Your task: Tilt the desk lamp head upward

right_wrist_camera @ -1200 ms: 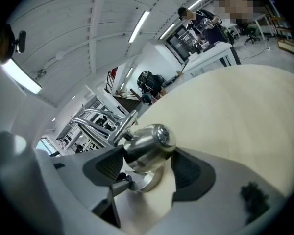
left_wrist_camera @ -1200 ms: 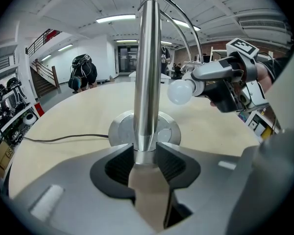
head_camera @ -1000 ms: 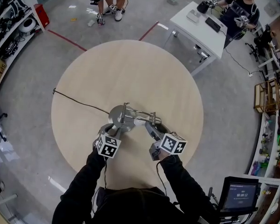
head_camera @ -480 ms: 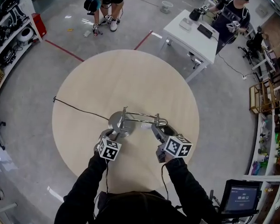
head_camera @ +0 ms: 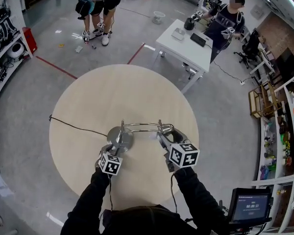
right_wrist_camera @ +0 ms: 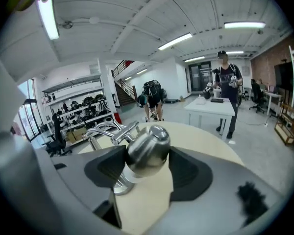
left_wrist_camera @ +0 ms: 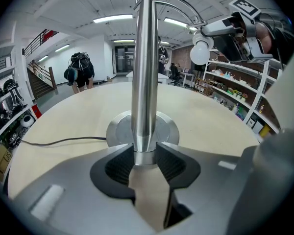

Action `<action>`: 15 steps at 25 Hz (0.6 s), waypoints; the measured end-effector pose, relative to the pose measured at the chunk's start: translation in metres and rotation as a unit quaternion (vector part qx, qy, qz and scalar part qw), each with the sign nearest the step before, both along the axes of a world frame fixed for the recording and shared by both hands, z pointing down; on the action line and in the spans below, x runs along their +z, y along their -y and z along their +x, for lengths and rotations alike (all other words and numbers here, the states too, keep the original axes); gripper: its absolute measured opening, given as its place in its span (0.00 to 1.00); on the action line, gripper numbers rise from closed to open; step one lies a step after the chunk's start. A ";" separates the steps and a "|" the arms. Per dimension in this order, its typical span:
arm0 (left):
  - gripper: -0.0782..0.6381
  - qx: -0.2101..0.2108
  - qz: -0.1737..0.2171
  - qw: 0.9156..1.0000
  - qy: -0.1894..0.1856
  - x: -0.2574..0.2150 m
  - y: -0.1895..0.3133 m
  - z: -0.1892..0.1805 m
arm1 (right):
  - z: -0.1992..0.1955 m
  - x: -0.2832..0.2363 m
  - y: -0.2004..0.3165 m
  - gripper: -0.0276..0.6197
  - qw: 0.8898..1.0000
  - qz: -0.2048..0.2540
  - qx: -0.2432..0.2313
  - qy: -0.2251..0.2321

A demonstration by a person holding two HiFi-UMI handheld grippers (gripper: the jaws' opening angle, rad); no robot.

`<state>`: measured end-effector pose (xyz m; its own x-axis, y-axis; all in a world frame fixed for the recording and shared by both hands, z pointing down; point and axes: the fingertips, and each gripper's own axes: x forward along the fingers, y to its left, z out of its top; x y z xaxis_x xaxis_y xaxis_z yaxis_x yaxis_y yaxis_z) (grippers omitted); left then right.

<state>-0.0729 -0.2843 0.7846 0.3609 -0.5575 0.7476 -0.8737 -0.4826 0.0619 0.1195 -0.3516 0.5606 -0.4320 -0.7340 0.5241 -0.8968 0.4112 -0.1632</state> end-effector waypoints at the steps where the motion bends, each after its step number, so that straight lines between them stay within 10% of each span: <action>1: 0.32 0.000 0.000 1.000 -0.001 0.001 0.001 0.001 | 0.000 -0.004 0.002 0.49 1.000 0.004 -0.002 -0.010; 15: 0.32 0.002 0.004 1.000 -0.004 0.004 0.006 0.001 | -0.015 -0.054 0.009 0.49 0.988 0.055 -0.040 -0.139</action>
<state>-0.0718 -0.2899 0.7882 0.3692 -0.5622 0.7400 -0.8714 -0.4862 0.0653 0.1046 -0.3604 0.5063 -0.3422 -0.7623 0.5494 -0.8644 0.4846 0.1340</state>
